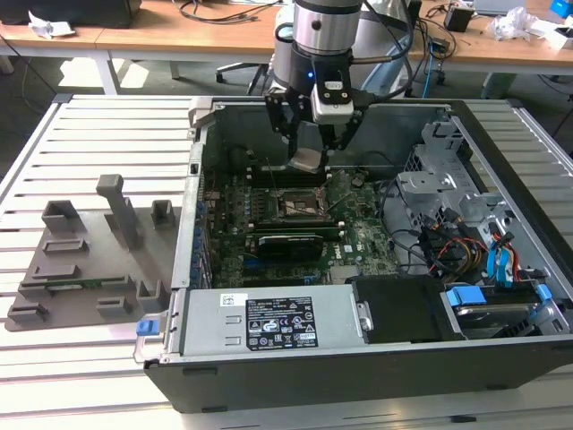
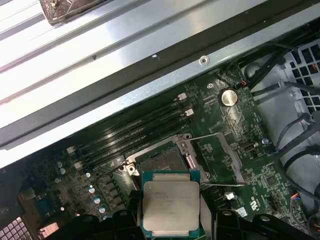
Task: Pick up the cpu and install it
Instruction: 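Place the cpu into insertion slot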
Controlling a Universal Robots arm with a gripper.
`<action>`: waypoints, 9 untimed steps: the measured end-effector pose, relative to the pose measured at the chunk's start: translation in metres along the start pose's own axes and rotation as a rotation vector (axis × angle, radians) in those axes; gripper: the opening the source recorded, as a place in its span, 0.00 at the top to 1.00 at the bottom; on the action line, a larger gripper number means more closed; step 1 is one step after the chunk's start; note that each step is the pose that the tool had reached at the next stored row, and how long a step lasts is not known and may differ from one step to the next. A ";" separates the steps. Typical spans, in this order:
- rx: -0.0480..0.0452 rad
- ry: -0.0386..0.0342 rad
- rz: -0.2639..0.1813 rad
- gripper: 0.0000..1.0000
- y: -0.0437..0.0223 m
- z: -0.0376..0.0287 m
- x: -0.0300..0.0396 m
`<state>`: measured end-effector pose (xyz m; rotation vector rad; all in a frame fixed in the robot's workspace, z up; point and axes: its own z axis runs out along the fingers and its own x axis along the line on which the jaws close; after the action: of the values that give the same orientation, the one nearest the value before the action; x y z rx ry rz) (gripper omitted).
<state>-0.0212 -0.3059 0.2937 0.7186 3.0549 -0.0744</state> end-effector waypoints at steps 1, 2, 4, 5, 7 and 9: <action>0.0002 0.0004 0.011 0.45 0.0000 0.0000 0.0000; 0.0004 0.0009 0.021 0.45 0.0000 0.0000 0.0000; 0.0008 0.0018 0.043 0.45 0.0000 0.0000 0.0000; 0.0010 0.0025 0.059 0.45 0.0000 0.0000 0.0000; 0.0014 0.0035 0.081 0.45 0.0000 0.0000 0.0000; 0.0018 0.0051 0.115 0.45 0.0000 0.0000 0.0000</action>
<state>-0.0212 -0.3059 0.2936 0.8936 3.0111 -0.0750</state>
